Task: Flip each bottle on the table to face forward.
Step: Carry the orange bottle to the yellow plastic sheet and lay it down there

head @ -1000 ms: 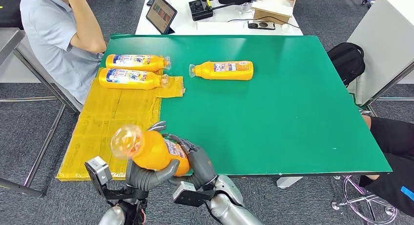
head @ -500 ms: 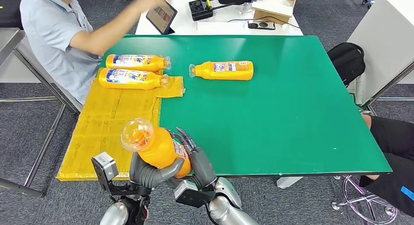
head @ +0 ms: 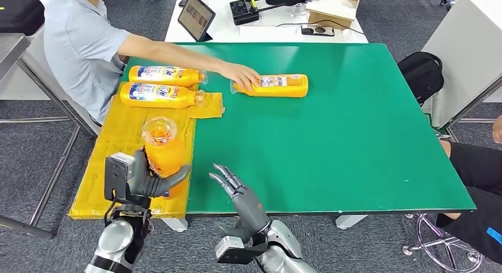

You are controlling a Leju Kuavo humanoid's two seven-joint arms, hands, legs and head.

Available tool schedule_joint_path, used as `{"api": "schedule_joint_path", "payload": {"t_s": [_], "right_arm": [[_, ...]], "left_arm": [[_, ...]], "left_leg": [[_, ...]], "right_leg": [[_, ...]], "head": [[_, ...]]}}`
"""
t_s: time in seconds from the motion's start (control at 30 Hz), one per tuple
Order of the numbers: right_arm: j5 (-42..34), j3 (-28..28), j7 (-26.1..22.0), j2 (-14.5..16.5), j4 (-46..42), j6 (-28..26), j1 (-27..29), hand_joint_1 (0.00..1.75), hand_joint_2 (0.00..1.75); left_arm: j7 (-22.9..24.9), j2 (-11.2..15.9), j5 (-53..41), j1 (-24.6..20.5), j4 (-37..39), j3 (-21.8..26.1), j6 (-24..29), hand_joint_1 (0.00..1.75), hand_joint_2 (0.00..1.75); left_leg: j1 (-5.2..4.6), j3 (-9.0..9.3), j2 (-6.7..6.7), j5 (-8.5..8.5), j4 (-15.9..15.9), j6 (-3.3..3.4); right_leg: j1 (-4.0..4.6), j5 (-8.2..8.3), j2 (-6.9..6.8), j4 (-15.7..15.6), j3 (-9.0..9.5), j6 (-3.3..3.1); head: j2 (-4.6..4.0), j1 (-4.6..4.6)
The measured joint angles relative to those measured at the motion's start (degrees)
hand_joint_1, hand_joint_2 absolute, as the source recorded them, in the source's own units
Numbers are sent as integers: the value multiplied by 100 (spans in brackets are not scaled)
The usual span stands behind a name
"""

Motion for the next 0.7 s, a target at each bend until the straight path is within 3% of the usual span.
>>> {"api": "schedule_joint_path", "payload": {"t_s": [0.23,0.47,0.7], "right_arm": [[-415,-152,-1,-236,-372,297,195,0,0],[-370,-208,-1,-313,-501,301,250,0,0],[-249,-854,-1,-401,-767,835,528,0,0]], "left_arm": [[184,321,-512,-215,71,559,168,175,175],[194,380,-620,-225,73,677,180,175,175],[538,571,-2604,-478,224,922,428,175,175]], "left_leg": [[-1,-1,1,0,0,0],[-1,-2,1,0,0,0],[-1,-2,1,0,0,0]], "right_leg": [[-2,0,1,-1,-3,0],[-2,0,2,-1,-3,0],[-1,0,1,-1,-3,0]], "head": [[0,-1],[0,-1],[0,0]]}}
